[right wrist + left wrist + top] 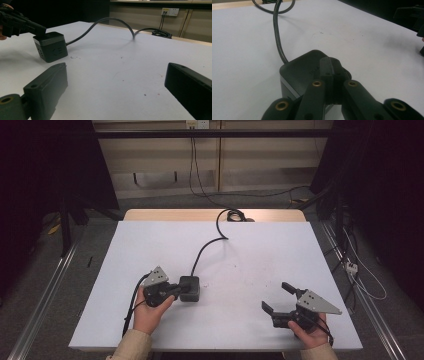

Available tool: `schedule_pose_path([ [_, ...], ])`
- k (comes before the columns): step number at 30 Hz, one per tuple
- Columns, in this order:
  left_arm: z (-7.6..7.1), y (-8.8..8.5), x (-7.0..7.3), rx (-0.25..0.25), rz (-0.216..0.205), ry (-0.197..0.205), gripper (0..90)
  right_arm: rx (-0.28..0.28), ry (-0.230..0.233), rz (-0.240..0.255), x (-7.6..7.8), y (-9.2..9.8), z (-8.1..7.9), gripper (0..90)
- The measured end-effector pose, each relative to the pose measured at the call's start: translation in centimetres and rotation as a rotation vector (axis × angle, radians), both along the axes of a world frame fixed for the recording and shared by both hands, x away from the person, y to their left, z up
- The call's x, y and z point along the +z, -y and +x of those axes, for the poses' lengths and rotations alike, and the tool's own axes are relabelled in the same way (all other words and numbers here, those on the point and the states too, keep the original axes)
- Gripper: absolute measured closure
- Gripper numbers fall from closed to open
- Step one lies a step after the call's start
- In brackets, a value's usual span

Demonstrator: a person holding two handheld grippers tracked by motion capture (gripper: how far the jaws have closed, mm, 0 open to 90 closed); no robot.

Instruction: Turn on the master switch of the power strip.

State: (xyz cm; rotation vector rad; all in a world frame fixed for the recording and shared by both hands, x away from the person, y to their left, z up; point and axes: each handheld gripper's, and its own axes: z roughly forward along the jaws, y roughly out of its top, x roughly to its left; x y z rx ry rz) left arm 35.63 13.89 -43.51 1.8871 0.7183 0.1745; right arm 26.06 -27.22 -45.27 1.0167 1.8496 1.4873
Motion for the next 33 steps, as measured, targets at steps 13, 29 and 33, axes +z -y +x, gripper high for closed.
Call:
schedule_pose_path([
  [13, 0.03, -0.04, -0.04, -0.002, -0.004, 0.002, 90.0, 0.001, 0.002, 0.0, 0.01, -0.04, 0.02, 4.1],
  [29, -0.04, 0.05, -0.01, -0.001, 0.0, 0.015, 90.0, 0.004, 0.002, 0.001, 0.01, -0.05, 0.06, 4.1],
  [33, -0.04, 0.02, 0.07, 0.005, -0.005, 0.012, 90.0, 0.003, 0.001, 0.0, -0.01, -0.02, 0.09, 4.1],
])
